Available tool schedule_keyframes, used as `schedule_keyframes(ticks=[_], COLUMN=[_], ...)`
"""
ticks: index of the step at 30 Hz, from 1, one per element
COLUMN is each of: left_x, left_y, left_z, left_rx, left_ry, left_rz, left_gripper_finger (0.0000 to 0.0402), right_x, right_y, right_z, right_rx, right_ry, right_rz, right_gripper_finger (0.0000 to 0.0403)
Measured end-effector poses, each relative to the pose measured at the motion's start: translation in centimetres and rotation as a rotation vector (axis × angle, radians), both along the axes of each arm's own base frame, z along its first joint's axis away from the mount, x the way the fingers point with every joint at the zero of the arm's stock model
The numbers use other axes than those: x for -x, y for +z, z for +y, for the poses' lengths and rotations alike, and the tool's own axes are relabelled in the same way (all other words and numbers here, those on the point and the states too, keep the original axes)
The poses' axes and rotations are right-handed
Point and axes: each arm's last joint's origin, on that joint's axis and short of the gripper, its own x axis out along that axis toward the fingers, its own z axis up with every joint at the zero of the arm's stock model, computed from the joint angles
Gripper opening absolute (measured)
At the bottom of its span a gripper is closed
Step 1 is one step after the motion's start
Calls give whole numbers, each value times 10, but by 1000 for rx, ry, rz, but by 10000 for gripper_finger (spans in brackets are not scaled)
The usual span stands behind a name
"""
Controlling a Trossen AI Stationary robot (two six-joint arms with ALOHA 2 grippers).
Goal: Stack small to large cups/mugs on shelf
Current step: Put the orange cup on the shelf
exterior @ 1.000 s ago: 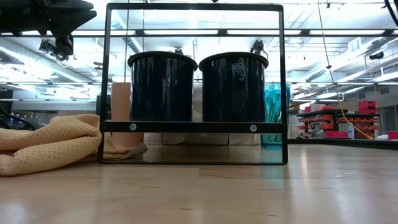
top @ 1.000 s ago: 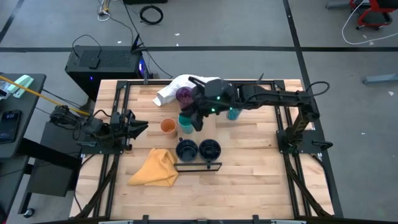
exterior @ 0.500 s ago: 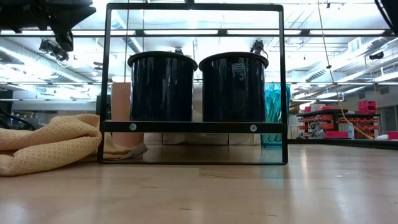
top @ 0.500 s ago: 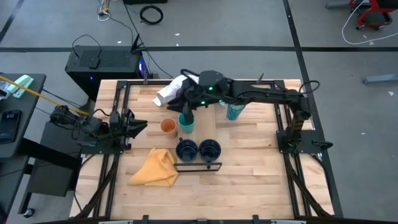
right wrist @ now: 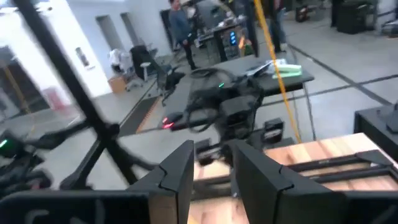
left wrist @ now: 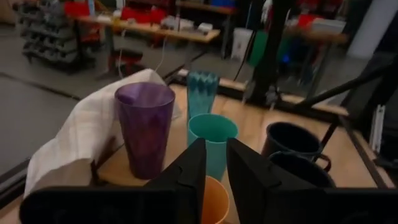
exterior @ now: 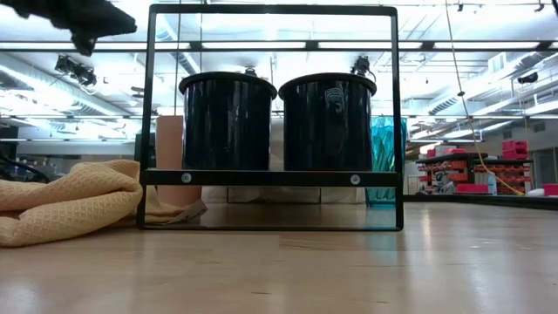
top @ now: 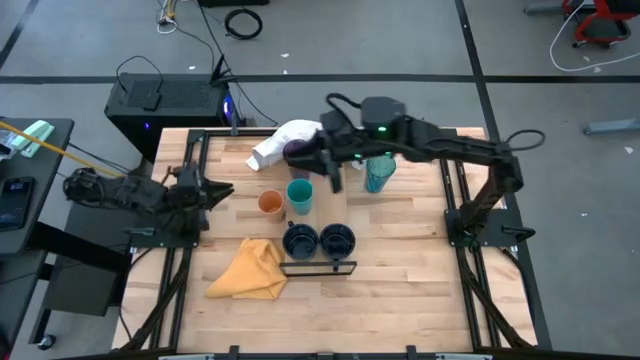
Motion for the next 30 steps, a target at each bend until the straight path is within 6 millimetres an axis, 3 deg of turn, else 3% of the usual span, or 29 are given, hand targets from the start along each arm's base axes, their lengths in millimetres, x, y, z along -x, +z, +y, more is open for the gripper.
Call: schedule_keyframes(ticks=[7,13,18,24,30], left_x=[-44,-89,-111,-122,-140], left_y=[22,22,22,34,35], left_z=[4,29,61,94,108], left_rx=[20,103,242,306,381], left_ry=[31,19,-45,-19,-58], left_rz=[197,449,592,761,926], left_gripper_finger=[91,119,155,195,217], right_x=[56,89,104,111,111], right_y=[21,30,31,25,20], right_z=[26,49,67,82,84], right_rx=[64,98,126,164,184], right_ry=[-29,-73,-77,-74,-74], right_rz=[99,142,166,233,279], right_gripper_finger=[119,119,119,119,119])
